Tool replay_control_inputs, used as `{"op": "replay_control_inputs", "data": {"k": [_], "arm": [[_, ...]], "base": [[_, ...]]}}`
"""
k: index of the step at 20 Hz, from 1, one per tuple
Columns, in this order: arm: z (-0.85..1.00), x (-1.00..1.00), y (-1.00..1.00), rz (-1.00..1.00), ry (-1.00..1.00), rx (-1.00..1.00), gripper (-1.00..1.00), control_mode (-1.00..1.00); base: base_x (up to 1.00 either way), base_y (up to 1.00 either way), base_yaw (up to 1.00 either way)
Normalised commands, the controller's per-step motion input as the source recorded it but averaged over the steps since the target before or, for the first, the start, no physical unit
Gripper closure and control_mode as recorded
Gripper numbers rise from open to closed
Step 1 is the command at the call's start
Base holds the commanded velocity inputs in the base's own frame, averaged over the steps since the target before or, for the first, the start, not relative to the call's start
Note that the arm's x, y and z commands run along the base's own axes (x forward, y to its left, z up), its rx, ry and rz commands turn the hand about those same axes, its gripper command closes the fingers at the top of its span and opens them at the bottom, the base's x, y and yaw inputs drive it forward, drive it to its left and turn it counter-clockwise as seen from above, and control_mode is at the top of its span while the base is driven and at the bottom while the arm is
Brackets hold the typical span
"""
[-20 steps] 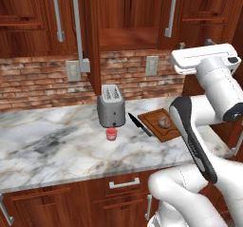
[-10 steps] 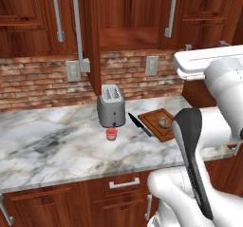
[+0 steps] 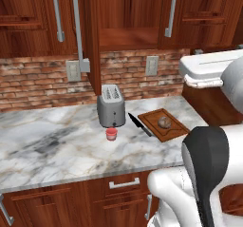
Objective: Pick the bread, place it on the cutting board, pick the jam, place it on the counter, and close the cabinet.
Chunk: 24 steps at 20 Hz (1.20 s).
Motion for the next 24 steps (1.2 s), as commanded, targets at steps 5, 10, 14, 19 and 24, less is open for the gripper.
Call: {"op": "replay_control_inputs", "data": {"k": [5, 10, 14, 19, 24], "arm": [[0.0, -0.51, 0.57, 0.0, 0.1, 0.0, -1.0, -1.0], [-0.06, -0.14, 0.68, 0.0, 0.02, -0.02, -1.0, -1.0], [-0.26, 0.02, 0.72, 0.0, 0.0, -0.01, -1.0, -1.0], [-0.33, 0.17, 0.75, 0.0, 0.0, -0.02, -1.0, -1.0], [-0.26, 0.3, 0.73, 0.0, 0.0, -0.01, -1.0, -1.0]], "base": [[0.0, 0.0, 0.0], [0.0, 0.0, 0.0], [0.0, 0.0, 0.0], [0.0, 0.0, 0.0], [0.0, 0.0, 0.0]]}}
